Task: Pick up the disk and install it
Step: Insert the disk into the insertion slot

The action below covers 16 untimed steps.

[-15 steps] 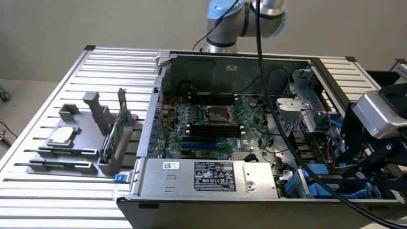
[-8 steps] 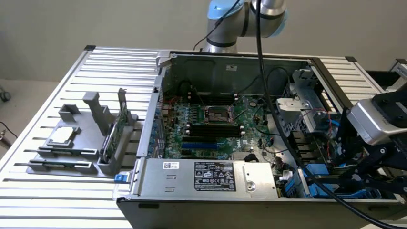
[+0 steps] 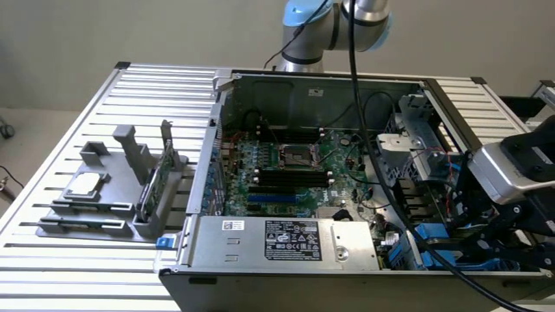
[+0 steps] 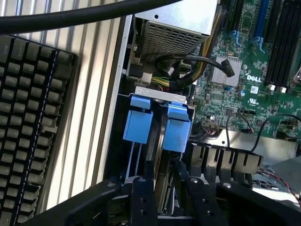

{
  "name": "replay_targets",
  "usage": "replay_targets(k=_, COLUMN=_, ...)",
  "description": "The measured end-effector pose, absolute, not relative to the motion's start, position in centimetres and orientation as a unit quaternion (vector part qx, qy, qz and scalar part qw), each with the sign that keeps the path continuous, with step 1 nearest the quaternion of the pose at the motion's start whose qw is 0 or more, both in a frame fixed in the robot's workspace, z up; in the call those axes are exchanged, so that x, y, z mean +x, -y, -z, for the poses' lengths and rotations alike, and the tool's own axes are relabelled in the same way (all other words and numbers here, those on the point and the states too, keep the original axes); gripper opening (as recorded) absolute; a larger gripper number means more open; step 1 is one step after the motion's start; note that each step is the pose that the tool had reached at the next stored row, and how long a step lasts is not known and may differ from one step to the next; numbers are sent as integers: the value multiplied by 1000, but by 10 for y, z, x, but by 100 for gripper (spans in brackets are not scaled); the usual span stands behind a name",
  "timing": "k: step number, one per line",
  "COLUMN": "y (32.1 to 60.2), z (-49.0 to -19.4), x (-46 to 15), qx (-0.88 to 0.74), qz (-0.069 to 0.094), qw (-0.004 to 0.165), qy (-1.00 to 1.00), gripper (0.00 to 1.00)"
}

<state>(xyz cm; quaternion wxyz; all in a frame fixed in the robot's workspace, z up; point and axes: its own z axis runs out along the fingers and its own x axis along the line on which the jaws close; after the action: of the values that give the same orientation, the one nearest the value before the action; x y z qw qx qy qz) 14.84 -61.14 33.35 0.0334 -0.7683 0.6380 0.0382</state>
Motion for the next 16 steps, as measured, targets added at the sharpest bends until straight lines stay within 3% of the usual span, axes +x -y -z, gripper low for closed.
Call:
replay_targets(k=12, y=611, z=-324, x=149, qx=-769, qz=-38, qw=33, qy=-637, gripper=31)
replay_targets(k=16, y=611, z=-339, x=149, qx=-770, qz=-38, qw=33, qy=-637, gripper=31)
